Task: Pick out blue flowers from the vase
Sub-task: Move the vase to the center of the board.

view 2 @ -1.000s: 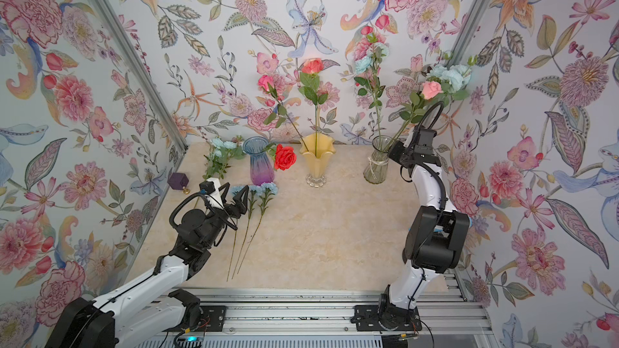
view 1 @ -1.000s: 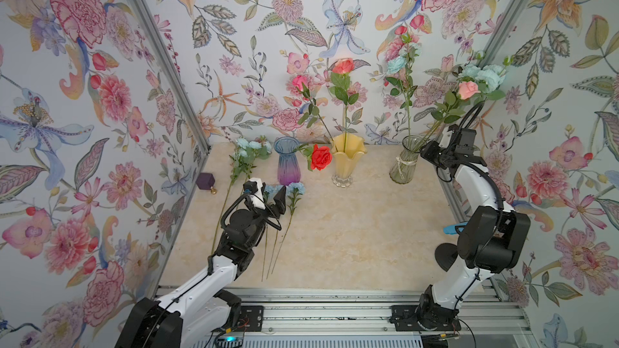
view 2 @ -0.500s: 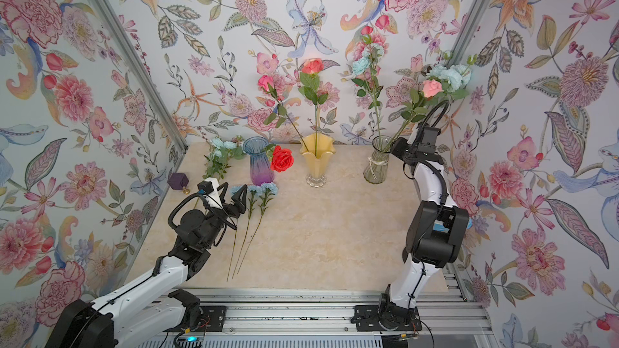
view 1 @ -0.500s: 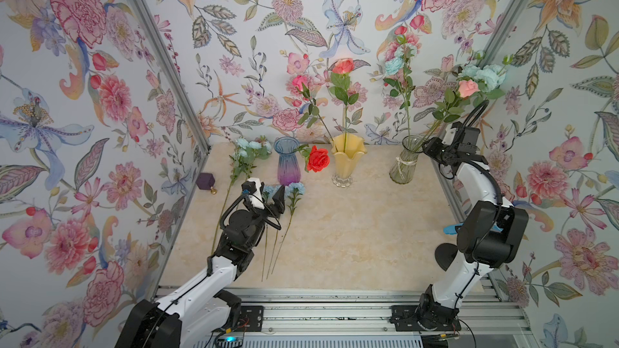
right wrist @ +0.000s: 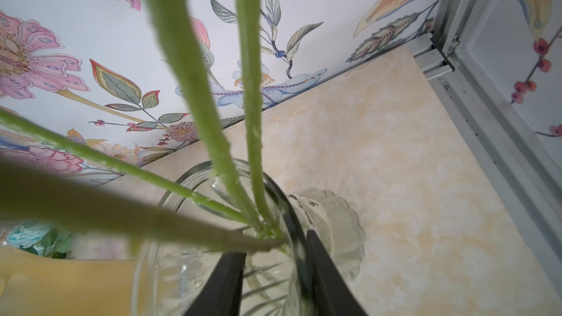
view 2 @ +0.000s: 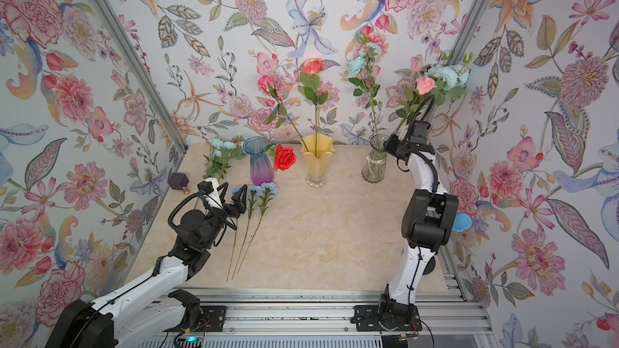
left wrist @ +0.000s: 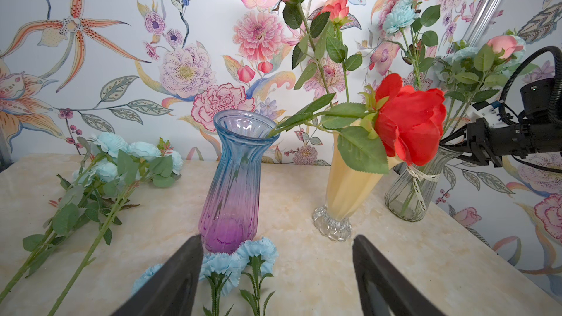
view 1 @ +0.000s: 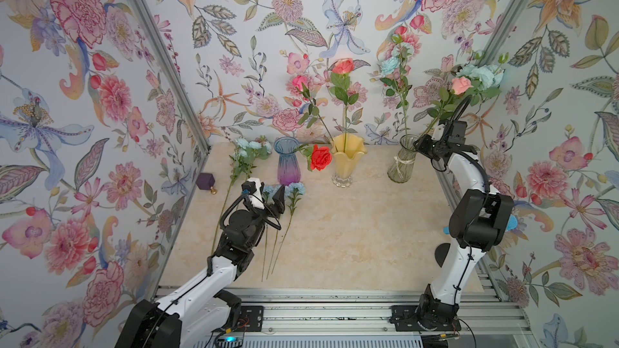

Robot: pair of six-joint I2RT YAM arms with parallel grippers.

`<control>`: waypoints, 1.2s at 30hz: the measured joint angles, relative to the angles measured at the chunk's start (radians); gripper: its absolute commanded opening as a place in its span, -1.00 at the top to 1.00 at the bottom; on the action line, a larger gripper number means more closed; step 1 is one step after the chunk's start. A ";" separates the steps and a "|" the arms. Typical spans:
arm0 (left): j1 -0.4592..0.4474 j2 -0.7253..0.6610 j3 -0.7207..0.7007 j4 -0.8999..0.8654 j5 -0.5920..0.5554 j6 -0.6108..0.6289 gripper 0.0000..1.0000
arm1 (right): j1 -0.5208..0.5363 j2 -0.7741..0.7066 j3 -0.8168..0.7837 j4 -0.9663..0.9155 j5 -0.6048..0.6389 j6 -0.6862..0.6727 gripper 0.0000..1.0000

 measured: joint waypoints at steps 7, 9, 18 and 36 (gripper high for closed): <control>0.000 0.000 0.000 0.000 0.000 0.000 -0.58 | -0.002 0.040 0.078 -0.074 -0.023 -0.015 0.65; 0.000 0.000 0.000 0.000 0.000 0.000 -0.58 | -0.005 0.040 0.086 -0.091 -0.043 -0.016 0.70; 0.000 0.000 0.000 0.000 0.000 0.000 -0.58 | -0.047 0.052 0.120 -0.181 -0.196 -0.012 1.00; 0.000 -0.006 -0.001 0.008 -0.008 0.000 -0.58 | -0.034 -0.014 0.082 -0.382 -0.294 -0.058 1.00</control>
